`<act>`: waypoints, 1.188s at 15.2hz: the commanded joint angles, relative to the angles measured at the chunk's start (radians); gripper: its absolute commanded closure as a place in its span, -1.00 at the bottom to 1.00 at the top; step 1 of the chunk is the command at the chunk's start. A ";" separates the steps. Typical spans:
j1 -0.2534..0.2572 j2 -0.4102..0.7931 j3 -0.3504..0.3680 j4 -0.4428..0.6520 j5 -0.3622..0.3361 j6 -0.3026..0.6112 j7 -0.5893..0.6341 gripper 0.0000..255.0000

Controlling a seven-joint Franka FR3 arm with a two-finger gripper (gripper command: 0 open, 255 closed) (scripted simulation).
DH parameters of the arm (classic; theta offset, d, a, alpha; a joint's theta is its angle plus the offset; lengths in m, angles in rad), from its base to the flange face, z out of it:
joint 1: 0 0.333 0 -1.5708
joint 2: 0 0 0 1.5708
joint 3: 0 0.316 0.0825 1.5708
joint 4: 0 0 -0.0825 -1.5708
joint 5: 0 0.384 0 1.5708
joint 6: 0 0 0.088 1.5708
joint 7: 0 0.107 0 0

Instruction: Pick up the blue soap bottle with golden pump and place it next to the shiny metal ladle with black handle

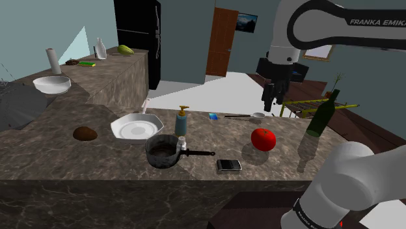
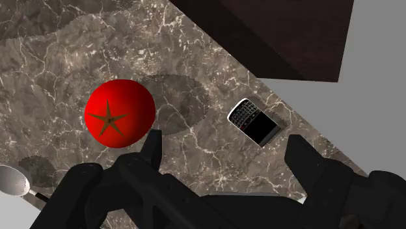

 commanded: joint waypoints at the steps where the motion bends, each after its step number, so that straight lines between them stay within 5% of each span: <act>1: 0.000 0.000 0.000 0.000 0.000 0.000 0.000 -1.00; 10: 0.016 0.177 0.048 -0.081 0.072 0.384 0.140 -1.00; 18: 0.021 0.418 0.093 -0.046 0.101 0.707 0.252 -1.00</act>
